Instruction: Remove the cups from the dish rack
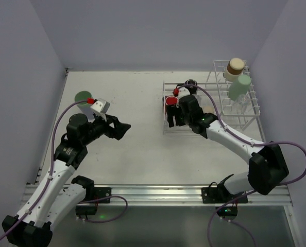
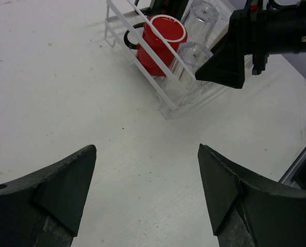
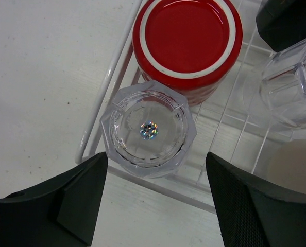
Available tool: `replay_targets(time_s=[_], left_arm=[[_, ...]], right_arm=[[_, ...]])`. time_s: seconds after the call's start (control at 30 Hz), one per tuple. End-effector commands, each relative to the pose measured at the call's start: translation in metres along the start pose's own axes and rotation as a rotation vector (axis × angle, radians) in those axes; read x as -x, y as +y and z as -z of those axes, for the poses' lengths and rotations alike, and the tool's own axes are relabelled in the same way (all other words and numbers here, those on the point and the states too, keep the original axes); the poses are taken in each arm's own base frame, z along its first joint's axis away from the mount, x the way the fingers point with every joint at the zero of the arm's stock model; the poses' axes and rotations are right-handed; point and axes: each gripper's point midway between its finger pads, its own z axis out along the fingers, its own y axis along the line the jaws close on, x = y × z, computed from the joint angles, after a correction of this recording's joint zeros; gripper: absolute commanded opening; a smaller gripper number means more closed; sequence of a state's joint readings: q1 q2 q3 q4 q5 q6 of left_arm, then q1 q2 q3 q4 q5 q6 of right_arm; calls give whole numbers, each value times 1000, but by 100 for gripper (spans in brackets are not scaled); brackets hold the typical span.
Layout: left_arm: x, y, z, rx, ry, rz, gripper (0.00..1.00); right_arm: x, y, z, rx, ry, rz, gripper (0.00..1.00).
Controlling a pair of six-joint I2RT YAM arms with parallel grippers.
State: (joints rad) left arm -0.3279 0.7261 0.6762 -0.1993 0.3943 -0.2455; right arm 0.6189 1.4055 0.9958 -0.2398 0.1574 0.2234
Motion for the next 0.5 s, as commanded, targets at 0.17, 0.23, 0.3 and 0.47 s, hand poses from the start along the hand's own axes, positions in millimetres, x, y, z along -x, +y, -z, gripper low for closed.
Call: replay_targets(time_s=[0.17, 0.23, 0.3, 0.47], left_arm=[[11, -8, -1, -50, -31, -38, 84], [10, -7, -2, -41, -26, -36, 84], [9, -6, -2, -36, -22, -34, 84], [7, -5, -4, -36, -14, -26, 84]], right_arm=[[19, 12, -16, 81, -13, 85, 91], [19, 11, -23, 75, -4, 98, 92], [18, 9, -29, 72, 1, 101, 90], [20, 4, -37, 50, -15, 108, 88]])
